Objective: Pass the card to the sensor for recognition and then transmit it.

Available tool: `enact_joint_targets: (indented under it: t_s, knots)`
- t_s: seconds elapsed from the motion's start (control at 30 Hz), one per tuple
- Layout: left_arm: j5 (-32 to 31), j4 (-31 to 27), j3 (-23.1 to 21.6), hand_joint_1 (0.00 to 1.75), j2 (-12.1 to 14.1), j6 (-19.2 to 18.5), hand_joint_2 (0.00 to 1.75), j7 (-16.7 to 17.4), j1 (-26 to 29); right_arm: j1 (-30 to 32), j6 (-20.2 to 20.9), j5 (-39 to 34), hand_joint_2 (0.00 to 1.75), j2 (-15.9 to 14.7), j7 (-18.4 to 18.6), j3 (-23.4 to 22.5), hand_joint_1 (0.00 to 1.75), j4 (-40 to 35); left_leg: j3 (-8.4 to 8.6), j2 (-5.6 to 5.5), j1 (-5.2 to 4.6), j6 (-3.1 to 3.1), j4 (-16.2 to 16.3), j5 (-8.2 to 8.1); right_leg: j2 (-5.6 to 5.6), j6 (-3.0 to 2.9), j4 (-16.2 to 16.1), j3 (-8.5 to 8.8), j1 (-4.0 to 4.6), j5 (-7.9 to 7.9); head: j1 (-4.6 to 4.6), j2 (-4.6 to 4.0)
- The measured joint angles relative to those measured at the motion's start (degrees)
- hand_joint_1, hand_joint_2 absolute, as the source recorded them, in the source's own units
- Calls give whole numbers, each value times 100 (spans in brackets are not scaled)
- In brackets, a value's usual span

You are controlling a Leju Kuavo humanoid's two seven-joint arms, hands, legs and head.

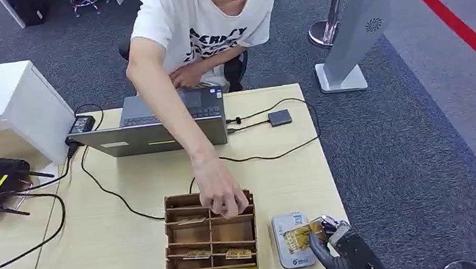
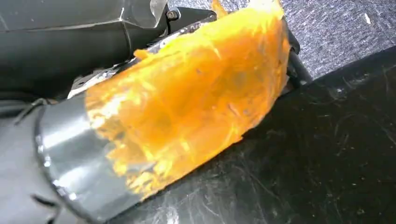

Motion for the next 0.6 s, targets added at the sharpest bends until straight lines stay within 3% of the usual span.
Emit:
enact_joint_targets:
  t_s: [0.6]
  knots:
    - [26, 0, -46, 0, -9, 7, 0, 7, -10, -218, 171, 135, 175, 0, 140, 192, 175, 387, -1, 0, 1, 0, 0, 0, 0, 0, 1, 0, 0, 0, -2, 0]
